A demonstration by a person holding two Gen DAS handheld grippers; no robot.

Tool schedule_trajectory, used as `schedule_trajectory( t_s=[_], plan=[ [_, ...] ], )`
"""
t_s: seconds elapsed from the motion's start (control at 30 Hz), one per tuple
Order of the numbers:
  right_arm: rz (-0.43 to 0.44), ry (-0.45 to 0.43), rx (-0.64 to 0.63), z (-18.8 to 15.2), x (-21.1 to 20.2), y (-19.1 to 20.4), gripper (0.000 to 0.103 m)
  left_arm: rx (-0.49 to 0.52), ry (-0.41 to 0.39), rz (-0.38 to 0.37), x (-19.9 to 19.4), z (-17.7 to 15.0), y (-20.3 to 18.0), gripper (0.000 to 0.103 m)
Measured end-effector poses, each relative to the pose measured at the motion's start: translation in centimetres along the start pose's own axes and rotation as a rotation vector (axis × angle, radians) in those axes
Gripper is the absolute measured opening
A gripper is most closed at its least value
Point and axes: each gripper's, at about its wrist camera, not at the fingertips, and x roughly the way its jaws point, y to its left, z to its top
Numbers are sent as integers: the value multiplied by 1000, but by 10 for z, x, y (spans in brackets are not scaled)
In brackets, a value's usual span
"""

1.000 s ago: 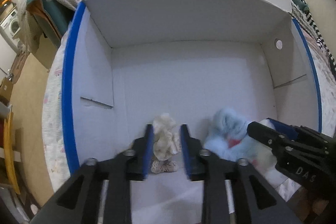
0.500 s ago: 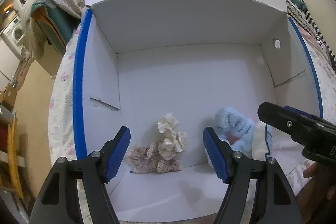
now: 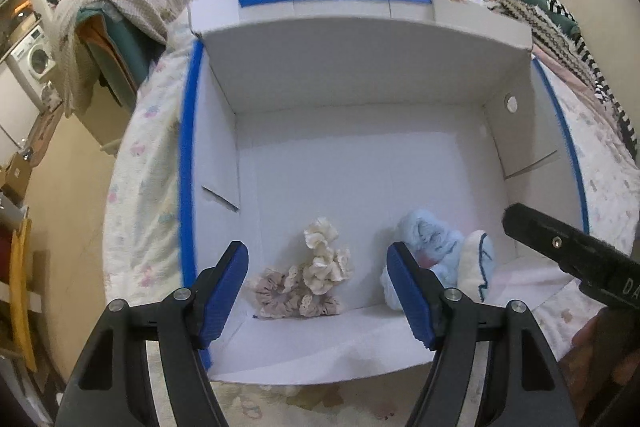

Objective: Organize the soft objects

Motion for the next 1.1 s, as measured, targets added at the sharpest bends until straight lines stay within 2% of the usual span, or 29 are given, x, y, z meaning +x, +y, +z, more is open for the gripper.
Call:
schedule_trajectory(
  t_s=[0.17,0.33,0.63,0.87,1.1],
  plan=[
    [12,-23,15,-5,-23,0,98,-26,-30,-9,-24,-1,12,69],
    [10,-28,40,-19,-39,-5,98,-72,-37,7,-41,-16,30,69],
    [-14,-47,-24,-52,-61,3,98,-148,-58,13,-69,-46,51,69],
    [-56,-37,-51,-69,-59,-5,98,-177,-36,28,-70,-69,62,69],
    [-85,-25,-25,-74,-53,-17,98,-196,6,56,-53,-83,76,69]
  ],
)
